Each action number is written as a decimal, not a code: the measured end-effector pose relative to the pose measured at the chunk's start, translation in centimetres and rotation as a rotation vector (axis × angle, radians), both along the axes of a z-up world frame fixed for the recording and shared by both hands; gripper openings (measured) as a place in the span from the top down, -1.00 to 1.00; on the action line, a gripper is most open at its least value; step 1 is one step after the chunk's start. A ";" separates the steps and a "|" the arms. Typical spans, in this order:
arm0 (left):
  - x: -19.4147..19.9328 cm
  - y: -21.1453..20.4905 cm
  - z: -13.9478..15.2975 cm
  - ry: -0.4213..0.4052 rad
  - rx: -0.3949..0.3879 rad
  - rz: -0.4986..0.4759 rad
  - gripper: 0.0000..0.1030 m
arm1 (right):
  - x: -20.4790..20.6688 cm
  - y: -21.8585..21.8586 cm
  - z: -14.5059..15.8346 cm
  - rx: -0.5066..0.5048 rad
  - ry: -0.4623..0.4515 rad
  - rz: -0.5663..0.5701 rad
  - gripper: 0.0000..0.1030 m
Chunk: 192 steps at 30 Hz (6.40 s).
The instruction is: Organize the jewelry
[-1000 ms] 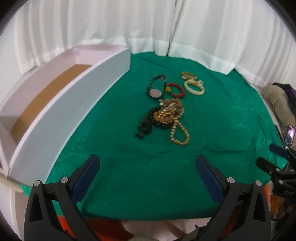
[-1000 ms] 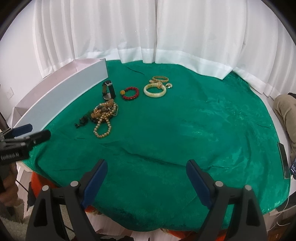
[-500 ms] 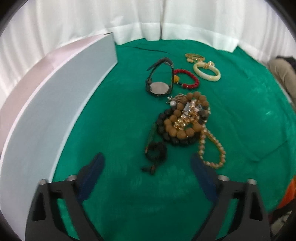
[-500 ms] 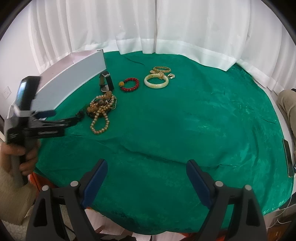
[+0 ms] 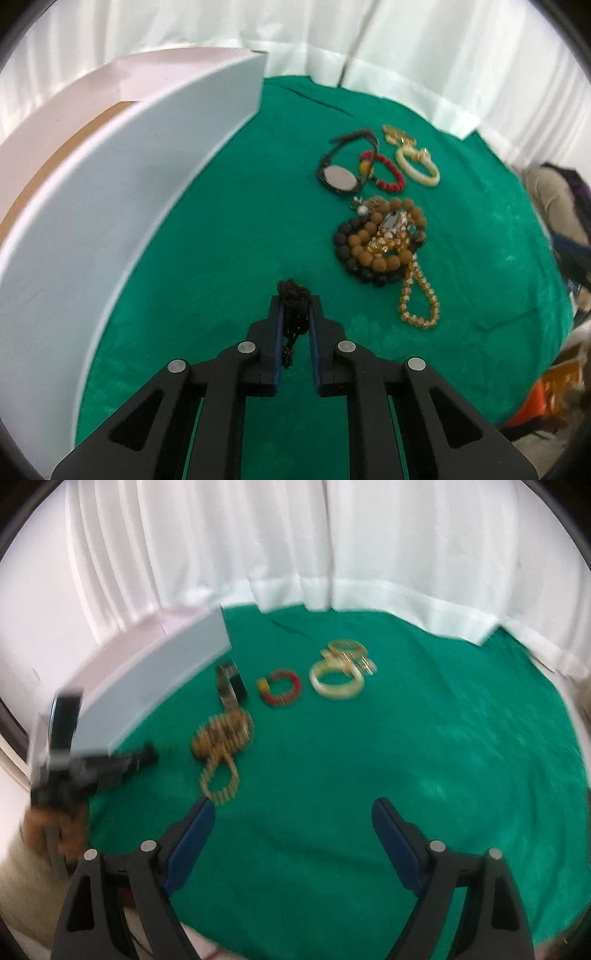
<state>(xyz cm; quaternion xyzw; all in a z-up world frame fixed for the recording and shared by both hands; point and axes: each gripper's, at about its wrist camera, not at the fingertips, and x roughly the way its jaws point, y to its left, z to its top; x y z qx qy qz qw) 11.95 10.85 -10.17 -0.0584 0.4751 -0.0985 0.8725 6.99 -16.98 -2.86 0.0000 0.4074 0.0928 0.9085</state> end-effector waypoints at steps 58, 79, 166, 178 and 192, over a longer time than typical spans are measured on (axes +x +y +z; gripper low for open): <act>-0.1 19.7 5.0 -0.025 0.412 0.475 -0.77 | 17.2 35.1 -3.8 0.080 0.186 0.561 -0.04; -5.7 14.4 4.6 0.007 0.382 0.464 -0.79 | 10.4 32.2 -4.3 -0.056 0.030 0.585 -0.01; -9.1 -8.7 1.7 -0.137 0.149 0.066 -0.99 | -11.0 -5.2 -5.1 -0.143 -0.168 -0.212 -0.71; -9.7 -8.6 2.5 -0.149 0.146 0.068 -0.99 | -11.7 -4.5 -4.9 -0.125 -0.209 -0.184 -0.71; -9.4 -7.6 2.7 -0.136 0.136 0.100 -0.99 | -12.1 -5.8 -1.6 -0.131 -0.211 -0.153 -0.71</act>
